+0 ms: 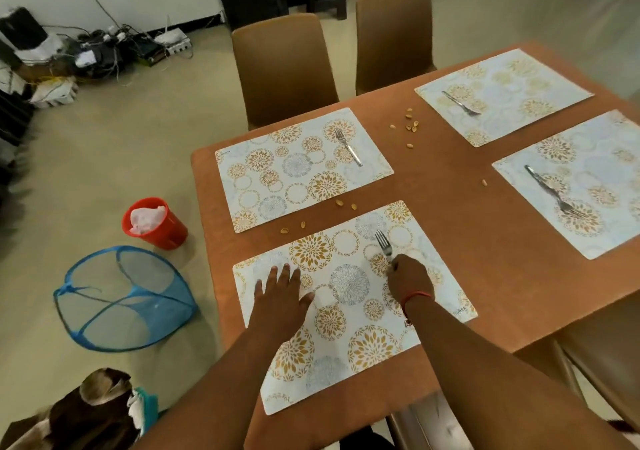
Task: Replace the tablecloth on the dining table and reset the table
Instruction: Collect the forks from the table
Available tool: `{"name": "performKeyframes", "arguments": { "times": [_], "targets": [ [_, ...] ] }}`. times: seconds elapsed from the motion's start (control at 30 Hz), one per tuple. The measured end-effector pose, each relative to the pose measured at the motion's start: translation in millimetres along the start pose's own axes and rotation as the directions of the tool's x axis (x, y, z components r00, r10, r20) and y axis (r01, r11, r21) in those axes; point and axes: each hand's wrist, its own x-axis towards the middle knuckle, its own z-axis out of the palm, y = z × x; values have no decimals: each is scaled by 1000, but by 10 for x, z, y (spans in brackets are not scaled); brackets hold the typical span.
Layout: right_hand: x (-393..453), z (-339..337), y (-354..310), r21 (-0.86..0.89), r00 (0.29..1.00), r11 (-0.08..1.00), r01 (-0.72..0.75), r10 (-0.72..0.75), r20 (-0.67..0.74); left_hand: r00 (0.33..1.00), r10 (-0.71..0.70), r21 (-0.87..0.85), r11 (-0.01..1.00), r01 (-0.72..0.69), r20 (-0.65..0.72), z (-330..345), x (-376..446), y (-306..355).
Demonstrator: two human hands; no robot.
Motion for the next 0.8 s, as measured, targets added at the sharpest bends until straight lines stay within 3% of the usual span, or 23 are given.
{"name": "performKeyframes", "arguments": {
  "times": [0.13, 0.27, 0.4, 0.47, 0.67, 0.8],
  "targets": [
    [-414, 19, -81, 285, 1000, 958, 18, -14, -18, 999, 21, -366, 930, -31, -30, -111, 22, 226],
    [-956, 93, -189, 439, 997, 896, 60, -37, -61, 977, 204, -574, 808, -136, 56, -218, -143, 584],
    [-1522, 170, -154, 557, 996, 830, 32, 23, -91, 940, 284, -839, 544, 6, 191, -183, -423, 845],
    [-1851, 153, -25, 575, 989, 818, 12, 74, -126, 928, 304, -862, 505, 33, 214, -141, -670, 977],
    [-2669, -147, 730, 638, 940, 764, -101, 284, -191, 815, 489, -824, 565, -27, 309, 15, -1401, 1690],
    [-3383, -425, 1462, 701, 864, 700, -138, 430, -260, 730, 564, -805, 593, -32, 386, 347, -2018, 2344]
  ]
}}
